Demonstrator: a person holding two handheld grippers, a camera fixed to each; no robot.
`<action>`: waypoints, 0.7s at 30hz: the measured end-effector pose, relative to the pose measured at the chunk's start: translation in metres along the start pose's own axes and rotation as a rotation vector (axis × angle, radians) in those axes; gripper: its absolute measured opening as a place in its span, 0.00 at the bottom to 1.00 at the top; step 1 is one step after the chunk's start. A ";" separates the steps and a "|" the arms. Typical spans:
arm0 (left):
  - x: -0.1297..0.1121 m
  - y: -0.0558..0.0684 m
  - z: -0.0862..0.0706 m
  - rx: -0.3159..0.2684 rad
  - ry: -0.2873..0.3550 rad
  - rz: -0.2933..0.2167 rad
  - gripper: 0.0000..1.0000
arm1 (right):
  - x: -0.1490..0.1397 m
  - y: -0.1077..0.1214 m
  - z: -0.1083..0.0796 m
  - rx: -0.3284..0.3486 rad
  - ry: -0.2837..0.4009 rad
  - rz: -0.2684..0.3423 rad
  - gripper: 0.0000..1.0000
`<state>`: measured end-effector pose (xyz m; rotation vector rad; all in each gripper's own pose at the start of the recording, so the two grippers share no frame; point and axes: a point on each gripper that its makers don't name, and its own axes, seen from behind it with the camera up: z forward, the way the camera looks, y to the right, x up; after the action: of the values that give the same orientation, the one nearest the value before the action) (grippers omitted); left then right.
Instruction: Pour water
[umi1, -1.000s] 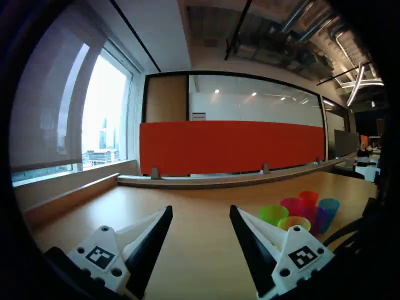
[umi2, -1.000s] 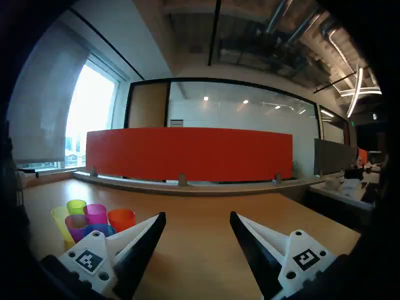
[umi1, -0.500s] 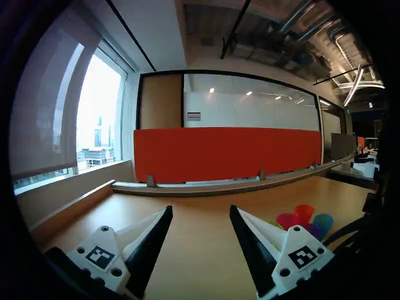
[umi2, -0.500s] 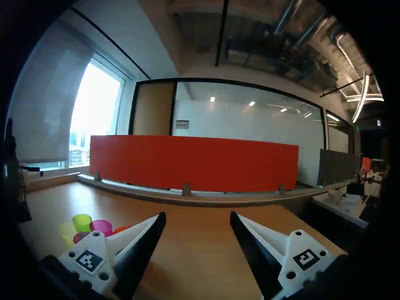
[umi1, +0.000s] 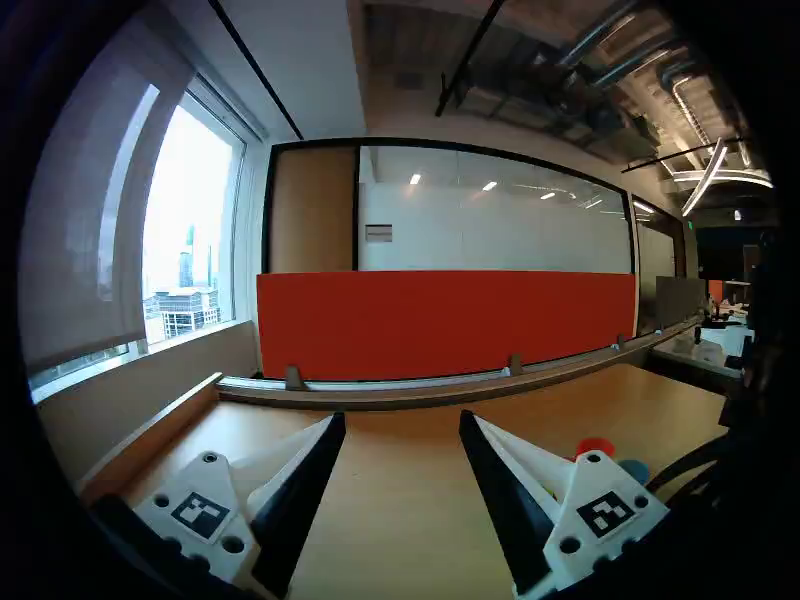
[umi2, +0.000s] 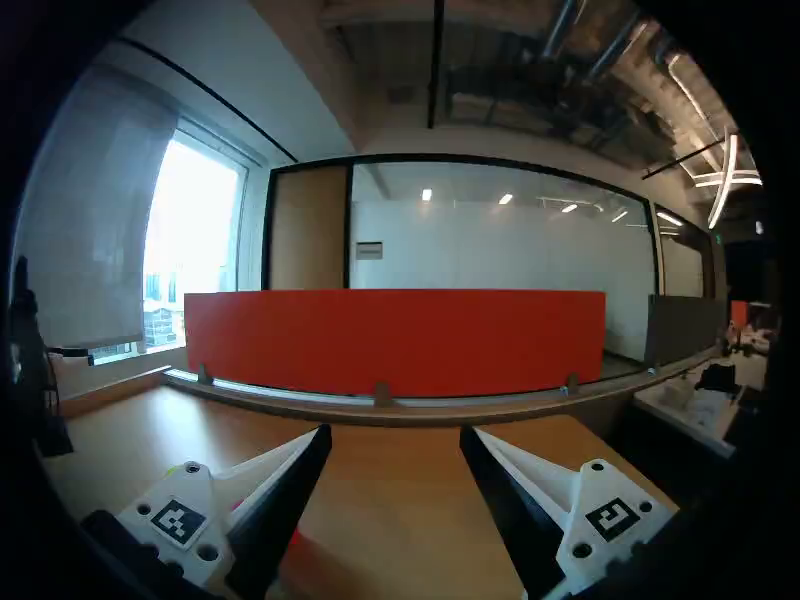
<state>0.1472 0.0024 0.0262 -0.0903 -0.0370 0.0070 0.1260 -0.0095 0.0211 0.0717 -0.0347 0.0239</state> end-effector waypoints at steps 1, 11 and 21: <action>0.004 0.001 0.001 -0.004 -0.002 0.001 0.84 | 0.003 0.000 0.001 0.001 0.000 -0.001 0.99; 0.029 0.014 0.008 -0.042 -0.015 0.016 0.84 | 0.025 -0.005 0.008 0.026 0.002 -0.020 0.99; 0.037 0.027 0.010 -0.108 -0.008 -0.019 0.84 | 0.031 -0.014 0.007 0.096 0.008 -0.008 0.99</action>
<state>0.1839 0.0309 0.0354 -0.1979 -0.0464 -0.0138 0.1573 -0.0228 0.0287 0.1678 -0.0256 0.0177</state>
